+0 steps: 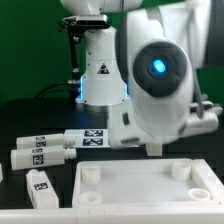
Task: Assemble desk
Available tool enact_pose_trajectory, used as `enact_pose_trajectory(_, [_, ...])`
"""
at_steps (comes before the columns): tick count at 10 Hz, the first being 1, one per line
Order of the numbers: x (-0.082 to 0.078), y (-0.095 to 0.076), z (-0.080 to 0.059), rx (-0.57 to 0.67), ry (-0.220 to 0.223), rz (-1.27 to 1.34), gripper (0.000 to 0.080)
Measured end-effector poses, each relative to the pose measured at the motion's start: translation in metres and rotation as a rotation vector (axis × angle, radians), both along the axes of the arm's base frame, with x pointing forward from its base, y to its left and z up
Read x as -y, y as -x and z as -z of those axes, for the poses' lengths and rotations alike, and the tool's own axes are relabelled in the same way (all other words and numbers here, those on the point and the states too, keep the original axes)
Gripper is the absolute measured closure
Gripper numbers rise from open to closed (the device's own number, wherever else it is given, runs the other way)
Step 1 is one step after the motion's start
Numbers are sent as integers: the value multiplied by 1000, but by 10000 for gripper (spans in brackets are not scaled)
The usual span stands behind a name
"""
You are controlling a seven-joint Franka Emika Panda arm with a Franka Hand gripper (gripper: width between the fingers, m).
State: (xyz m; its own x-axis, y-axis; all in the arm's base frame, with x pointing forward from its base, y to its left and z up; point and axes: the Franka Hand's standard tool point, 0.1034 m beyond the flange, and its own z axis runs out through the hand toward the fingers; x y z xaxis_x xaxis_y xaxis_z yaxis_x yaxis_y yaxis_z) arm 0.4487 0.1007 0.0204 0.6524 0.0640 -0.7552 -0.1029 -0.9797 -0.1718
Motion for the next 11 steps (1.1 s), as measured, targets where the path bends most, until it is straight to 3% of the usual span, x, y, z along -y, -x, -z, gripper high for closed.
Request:
enact_pose_trajectory(1, [3,12,-7,-72,-8,-9,151])
enact_pose_trajectory(3, [3,9,-2,-78,-7,-7,151])
enact_pose_trajectory(4, [5,15,-4,-121,58,18,151])
enact_pose_trajectory(5, [4,18,-3,-131,94,30,151])
enact_pose_trajectory(9, [6,18,-1,-126,87,28,151])
enact_pose_trajectory(11, [8,29,7,-135,104,33,151])
